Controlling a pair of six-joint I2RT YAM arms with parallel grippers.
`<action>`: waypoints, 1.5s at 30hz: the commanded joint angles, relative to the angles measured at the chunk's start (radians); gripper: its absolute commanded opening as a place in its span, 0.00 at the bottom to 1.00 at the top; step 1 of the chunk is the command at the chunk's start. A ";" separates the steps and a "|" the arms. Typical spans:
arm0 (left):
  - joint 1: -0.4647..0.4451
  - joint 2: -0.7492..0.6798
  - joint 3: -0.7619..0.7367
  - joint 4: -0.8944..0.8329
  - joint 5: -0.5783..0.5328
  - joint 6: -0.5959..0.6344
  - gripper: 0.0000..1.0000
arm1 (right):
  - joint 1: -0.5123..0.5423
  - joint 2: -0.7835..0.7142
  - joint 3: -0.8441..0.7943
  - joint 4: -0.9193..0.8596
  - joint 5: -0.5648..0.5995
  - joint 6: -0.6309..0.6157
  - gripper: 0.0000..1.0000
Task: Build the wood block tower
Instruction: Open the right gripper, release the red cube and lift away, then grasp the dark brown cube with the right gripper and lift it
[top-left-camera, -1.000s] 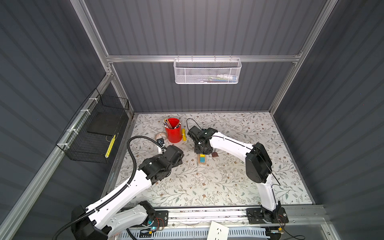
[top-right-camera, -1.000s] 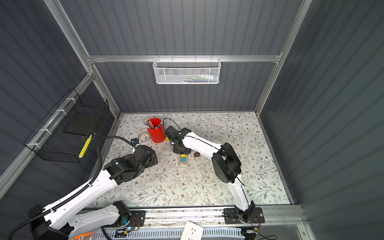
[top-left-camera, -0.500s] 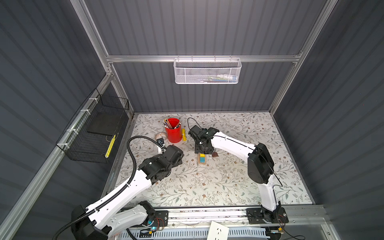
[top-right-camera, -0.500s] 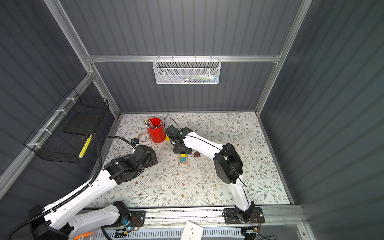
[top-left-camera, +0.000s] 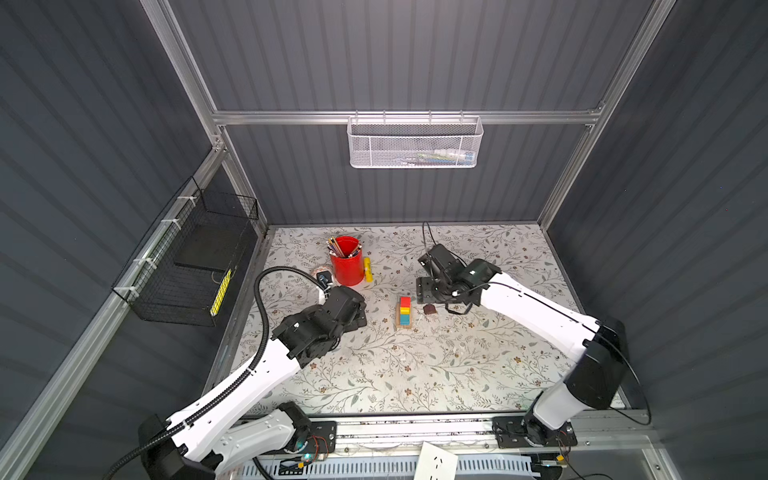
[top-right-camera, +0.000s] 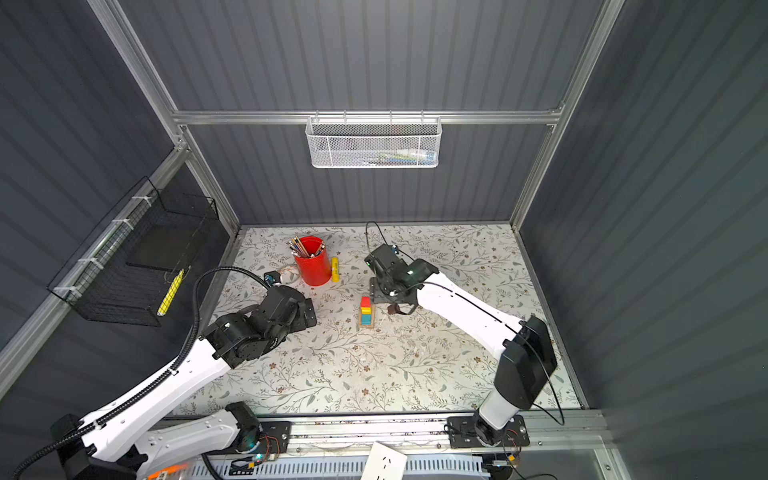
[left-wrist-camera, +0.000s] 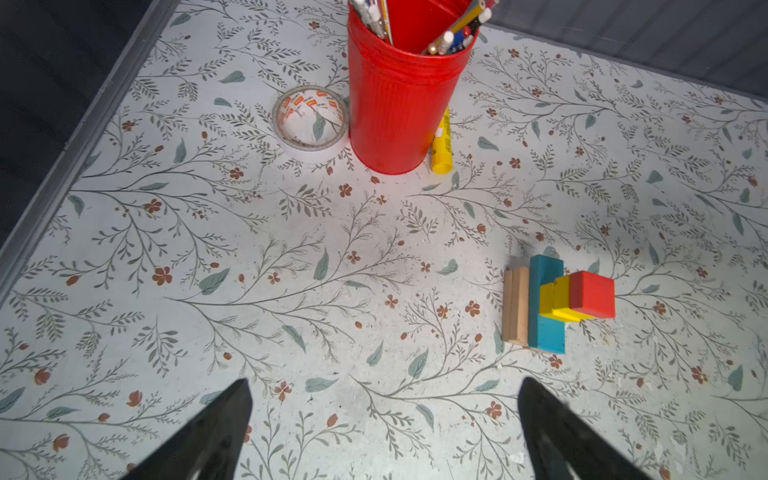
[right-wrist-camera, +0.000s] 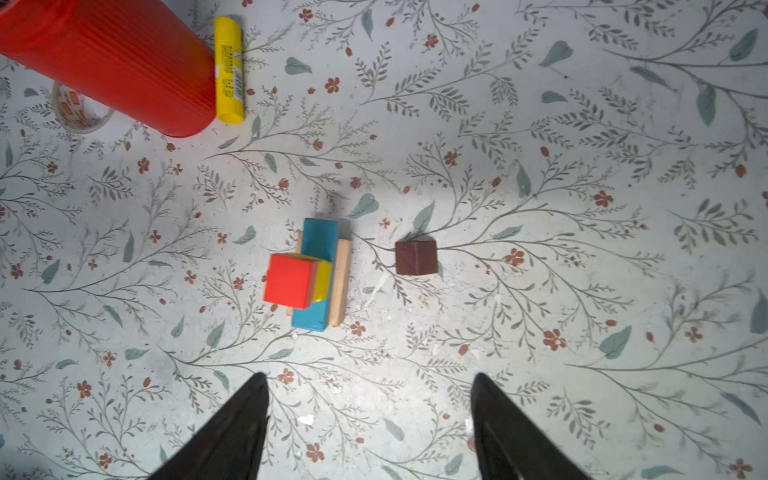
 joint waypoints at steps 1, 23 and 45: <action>0.005 0.035 0.022 0.062 0.062 0.054 1.00 | -0.045 -0.035 -0.105 0.061 -0.042 -0.120 0.77; 0.005 0.140 0.039 0.151 0.064 0.035 1.00 | -0.160 0.240 -0.201 0.258 -0.095 -0.380 0.75; 0.007 0.134 0.035 0.127 0.032 0.030 1.00 | -0.180 0.365 -0.122 0.295 -0.054 -0.415 0.74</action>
